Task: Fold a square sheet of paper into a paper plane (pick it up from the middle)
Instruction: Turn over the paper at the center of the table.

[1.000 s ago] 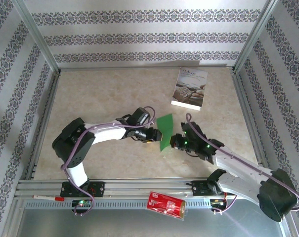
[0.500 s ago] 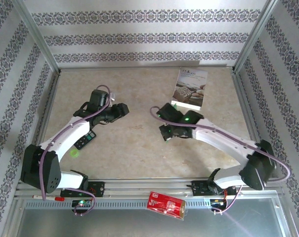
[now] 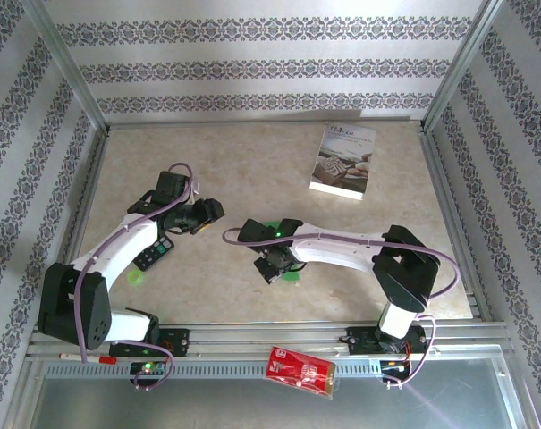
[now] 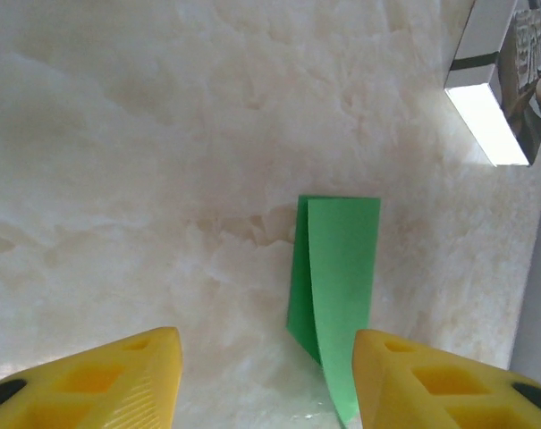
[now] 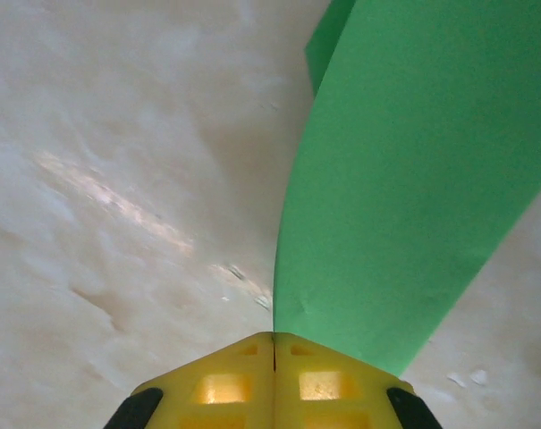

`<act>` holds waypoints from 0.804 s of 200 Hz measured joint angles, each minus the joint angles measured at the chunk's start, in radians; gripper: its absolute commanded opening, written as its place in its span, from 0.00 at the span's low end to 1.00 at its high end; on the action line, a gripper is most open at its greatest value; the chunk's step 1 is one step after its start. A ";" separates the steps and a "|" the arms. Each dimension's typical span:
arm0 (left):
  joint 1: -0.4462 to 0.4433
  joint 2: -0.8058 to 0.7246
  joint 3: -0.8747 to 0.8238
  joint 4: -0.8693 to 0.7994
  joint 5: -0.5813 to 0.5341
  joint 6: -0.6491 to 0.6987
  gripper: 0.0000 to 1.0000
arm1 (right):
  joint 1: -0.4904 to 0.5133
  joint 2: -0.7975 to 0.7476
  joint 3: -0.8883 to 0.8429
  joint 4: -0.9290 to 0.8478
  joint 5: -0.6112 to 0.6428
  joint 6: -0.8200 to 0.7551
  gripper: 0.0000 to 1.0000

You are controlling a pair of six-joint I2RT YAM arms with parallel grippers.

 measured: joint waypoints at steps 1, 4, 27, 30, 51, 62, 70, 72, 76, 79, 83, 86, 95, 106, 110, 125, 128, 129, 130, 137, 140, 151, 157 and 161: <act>-0.001 0.003 0.000 0.002 0.004 -0.002 0.49 | 0.000 -0.001 -0.002 0.005 -0.002 0.003 0.00; 0.000 0.008 0.000 0.006 0.011 -0.003 0.49 | 0.000 -0.002 -0.007 0.017 -0.008 0.007 0.00; -0.014 0.061 -0.004 0.057 0.060 -0.034 0.43 | 0.000 -0.017 -0.064 0.108 -0.065 0.043 0.01; -0.018 0.069 -0.004 0.063 0.063 -0.039 0.42 | 0.000 -0.019 -0.073 0.119 -0.072 0.046 0.01; -0.061 0.130 -0.003 0.133 0.111 -0.072 0.35 | 0.000 -0.037 -0.134 0.188 -0.122 0.074 0.02; -0.086 0.167 -0.003 0.169 0.131 -0.095 0.32 | 0.000 -0.049 -0.163 0.224 -0.141 0.087 0.02; -0.105 0.196 0.001 0.189 0.142 -0.106 0.31 | 0.000 -0.059 -0.183 0.247 -0.154 0.095 0.02; -0.108 0.201 0.002 0.192 0.145 -0.107 0.30 | 0.000 -0.061 -0.187 0.250 -0.155 0.096 0.02; -0.119 0.217 0.005 0.201 0.149 -0.116 0.29 | 0.000 -0.066 -0.196 0.261 -0.159 0.100 0.02; -0.125 0.226 0.009 0.205 0.153 -0.117 0.29 | 0.000 -0.070 -0.201 0.267 -0.162 0.101 0.02; -0.136 0.244 0.016 0.211 0.158 -0.124 0.28 | 0.000 -0.077 -0.209 0.278 -0.165 0.107 0.02; -0.142 0.255 0.021 0.216 0.163 -0.127 0.27 | 0.000 -0.081 -0.214 0.283 -0.167 0.110 0.02; -0.163 0.290 0.037 0.235 0.171 -0.136 0.27 | 0.000 -0.092 -0.225 0.300 -0.173 0.117 0.02; -0.187 0.331 0.057 0.264 0.183 -0.151 0.25 | 0.000 -0.102 -0.233 0.320 -0.177 0.122 0.02; -0.194 0.346 0.063 0.276 0.188 -0.155 0.25 | 0.000 -0.105 -0.235 0.329 -0.180 0.126 0.03; -0.218 0.400 0.086 0.306 0.201 -0.168 0.24 | 0.000 -0.109 -0.242 0.355 -0.181 0.138 0.03; -0.222 0.411 0.092 0.309 0.204 -0.169 0.24 | 0.000 -0.110 -0.244 0.359 -0.180 0.138 0.04; -0.223 0.414 0.093 0.310 0.205 -0.169 0.24 | 0.000 -0.110 -0.244 0.360 -0.180 0.140 0.04; -0.225 0.419 0.096 0.311 0.207 -0.170 0.24 | 0.000 -0.110 -0.245 0.361 -0.180 0.140 0.04; -0.233 0.444 0.110 0.316 0.213 -0.172 0.24 | 0.000 -0.111 -0.248 0.369 -0.180 0.142 0.04; -0.237 0.455 0.117 0.317 0.216 -0.172 0.23 | 0.000 -0.111 -0.249 0.372 -0.180 0.145 0.05; -0.246 0.491 0.137 0.321 0.220 -0.172 0.22 | 0.000 -0.111 -0.253 0.381 -0.180 0.145 0.06; -0.252 0.508 0.145 0.321 0.222 -0.171 0.22 | 0.000 -0.111 -0.255 0.385 -0.180 0.145 0.07; -0.252 0.515 0.148 0.321 0.224 -0.171 0.22 | 0.000 -0.111 -0.255 0.388 -0.180 0.145 0.08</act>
